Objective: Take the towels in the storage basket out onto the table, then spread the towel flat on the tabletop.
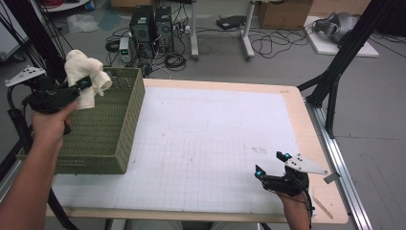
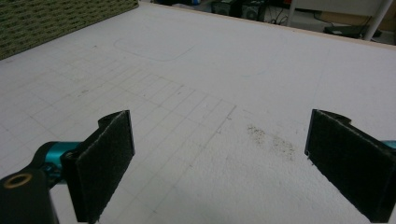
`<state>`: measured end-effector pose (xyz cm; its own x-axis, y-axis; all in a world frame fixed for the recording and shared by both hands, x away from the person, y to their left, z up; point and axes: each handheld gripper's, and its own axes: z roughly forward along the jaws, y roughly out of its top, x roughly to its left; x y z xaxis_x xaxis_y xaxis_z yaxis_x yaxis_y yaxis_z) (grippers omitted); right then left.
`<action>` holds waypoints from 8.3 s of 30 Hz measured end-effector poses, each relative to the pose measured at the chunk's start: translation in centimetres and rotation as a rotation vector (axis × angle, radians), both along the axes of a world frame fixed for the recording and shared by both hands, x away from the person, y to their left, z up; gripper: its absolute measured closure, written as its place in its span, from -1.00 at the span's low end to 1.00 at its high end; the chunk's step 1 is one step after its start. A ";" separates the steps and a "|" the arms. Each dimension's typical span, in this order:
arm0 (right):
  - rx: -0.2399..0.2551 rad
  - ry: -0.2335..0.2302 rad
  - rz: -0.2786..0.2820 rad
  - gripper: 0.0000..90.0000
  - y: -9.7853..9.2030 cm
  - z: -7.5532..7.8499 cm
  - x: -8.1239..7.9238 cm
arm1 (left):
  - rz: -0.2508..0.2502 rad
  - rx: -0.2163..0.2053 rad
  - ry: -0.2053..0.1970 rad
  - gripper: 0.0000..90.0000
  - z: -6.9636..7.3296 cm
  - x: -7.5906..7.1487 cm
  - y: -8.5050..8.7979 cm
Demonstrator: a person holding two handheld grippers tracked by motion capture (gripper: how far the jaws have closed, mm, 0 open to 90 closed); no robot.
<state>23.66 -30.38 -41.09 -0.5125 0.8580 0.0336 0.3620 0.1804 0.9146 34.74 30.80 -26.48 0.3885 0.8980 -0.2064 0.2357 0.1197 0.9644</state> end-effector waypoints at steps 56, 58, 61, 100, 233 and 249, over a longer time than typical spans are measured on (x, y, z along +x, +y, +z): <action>0.010 -0.020 -0.042 -0.84 -1.3 0.0 0.0 | -0.700 0.096 0.071 0.60 -10.2 -1.7 -30.0; 0.011 -0.018 -0.040 -0.84 -1.2 -0.1 0.0 | -0.706 0.097 0.089 0.60 -10.8 -1.6 -30.2; 0.006 -0.020 -0.038 -0.84 -1.2 -0.1 0.0 | -0.714 0.108 0.130 0.59 -12.4 -1.4 -30.6; -0.023 0.010 -0.039 -0.84 -0.9 -0.6 0.5 | -0.613 0.189 0.142 0.00 -14.0 -0.9 -26.7; -0.150 0.128 0.157 -0.82 8.4 -3.0 8.0 | -0.450 0.315 0.193 -0.15 -14.9 0.0 -23.1; -0.247 0.224 0.304 0.82 13.9 -3.6 10.7 | -0.357 0.295 0.203 0.96 -15.1 0.7 -20.5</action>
<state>34.36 -16.45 -44.65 -0.7458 0.6661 -0.0142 0.4430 0.5117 0.7361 35.39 10.27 -41.58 0.6605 0.7478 -0.0674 0.3987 -0.2733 0.8754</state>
